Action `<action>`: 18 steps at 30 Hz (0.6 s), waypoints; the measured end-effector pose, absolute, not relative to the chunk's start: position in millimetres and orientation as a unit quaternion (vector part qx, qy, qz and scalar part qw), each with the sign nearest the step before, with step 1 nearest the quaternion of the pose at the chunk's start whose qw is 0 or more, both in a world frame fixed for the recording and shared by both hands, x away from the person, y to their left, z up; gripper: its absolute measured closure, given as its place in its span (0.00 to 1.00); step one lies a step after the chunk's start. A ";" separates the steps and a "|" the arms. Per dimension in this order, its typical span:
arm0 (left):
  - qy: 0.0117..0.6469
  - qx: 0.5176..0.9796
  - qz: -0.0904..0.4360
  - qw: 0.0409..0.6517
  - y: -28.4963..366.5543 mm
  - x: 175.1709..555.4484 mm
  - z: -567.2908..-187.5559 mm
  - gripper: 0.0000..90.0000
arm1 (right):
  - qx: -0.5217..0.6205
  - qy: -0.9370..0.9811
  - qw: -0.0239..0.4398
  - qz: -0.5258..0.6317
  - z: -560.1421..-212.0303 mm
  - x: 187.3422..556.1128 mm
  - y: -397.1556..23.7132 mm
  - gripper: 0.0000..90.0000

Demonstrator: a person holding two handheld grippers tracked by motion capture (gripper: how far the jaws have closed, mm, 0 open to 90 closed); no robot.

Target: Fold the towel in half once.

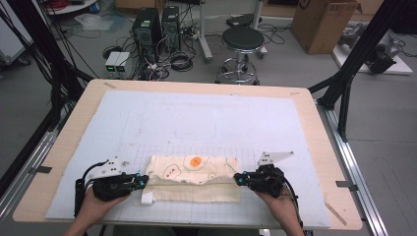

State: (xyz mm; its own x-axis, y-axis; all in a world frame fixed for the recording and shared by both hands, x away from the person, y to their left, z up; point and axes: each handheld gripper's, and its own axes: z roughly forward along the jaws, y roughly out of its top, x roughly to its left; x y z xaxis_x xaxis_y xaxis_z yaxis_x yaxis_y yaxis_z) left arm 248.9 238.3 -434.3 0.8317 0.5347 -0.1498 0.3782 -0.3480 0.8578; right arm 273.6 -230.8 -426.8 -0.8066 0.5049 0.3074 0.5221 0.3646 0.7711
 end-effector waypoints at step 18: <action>0.266 0.823 0.051 0.499 232.6 245.8 -434.1 0.75 | -0.274 -0.845 0.008 -0.459 -425.1 263.6 -224.7 0.76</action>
State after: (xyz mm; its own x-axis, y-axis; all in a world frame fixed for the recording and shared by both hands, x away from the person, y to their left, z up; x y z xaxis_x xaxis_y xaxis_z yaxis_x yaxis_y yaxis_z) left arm 245.8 232.6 -434.1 0.8528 0.4895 -0.1818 0.3877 -0.3604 0.8484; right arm 263.6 -224.7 -425.1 -0.8498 0.4557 0.2649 0.4704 0.4289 0.7712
